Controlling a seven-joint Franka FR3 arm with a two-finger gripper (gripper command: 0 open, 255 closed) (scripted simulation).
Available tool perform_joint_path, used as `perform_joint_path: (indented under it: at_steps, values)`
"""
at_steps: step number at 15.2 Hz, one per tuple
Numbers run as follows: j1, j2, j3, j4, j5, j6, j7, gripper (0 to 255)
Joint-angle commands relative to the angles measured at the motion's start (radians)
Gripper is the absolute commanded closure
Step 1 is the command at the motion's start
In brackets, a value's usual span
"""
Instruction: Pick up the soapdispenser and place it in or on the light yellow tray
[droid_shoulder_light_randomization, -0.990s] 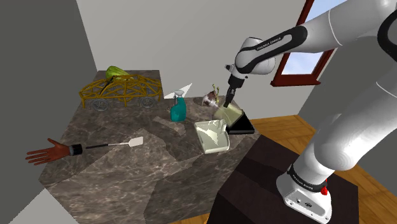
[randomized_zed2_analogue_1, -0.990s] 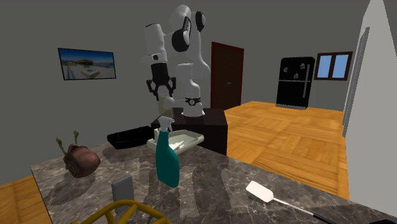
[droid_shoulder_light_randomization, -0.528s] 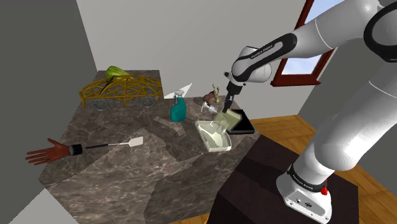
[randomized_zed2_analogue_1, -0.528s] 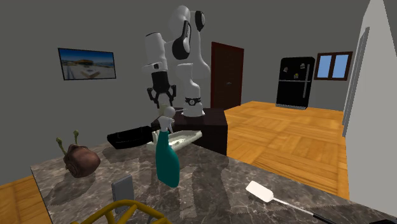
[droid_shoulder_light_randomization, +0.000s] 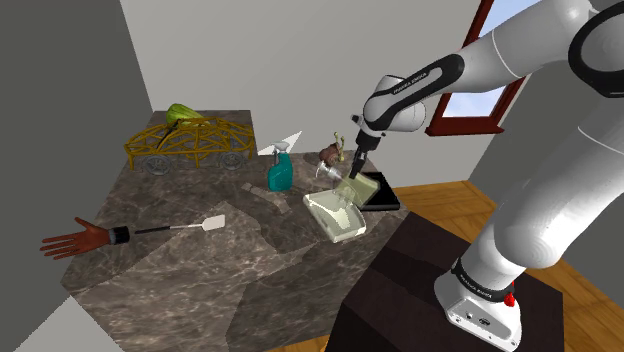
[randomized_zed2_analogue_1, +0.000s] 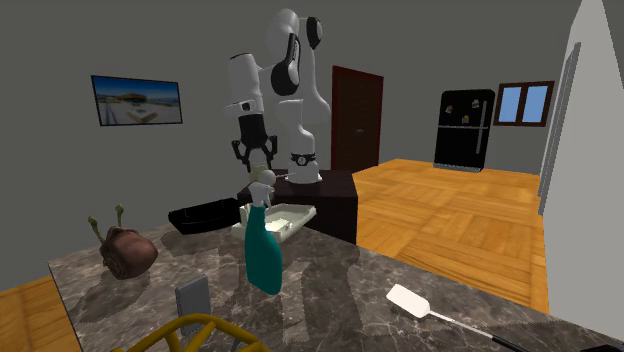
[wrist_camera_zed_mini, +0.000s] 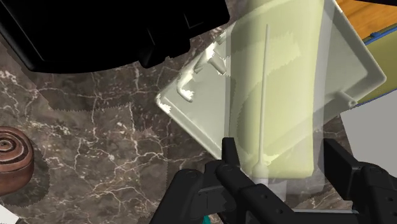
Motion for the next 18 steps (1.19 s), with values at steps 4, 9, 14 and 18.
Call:
perform_joint_path:
  at_steps: [4, 9, 14, 18]
  values:
    - [0.000, 0.000, 0.000, 0.000, 0.000, 0.000, 0.000, 0]
    - [-0.018, -0.085, -0.004, 0.025, -0.055, -0.105, 0.037, 0]
    - [-0.023, -0.105, -0.004, 0.034, -0.067, -0.133, 0.045, 0]
    - [-0.023, -0.105, -0.004, 0.034, -0.067, -0.133, 0.045, 0]
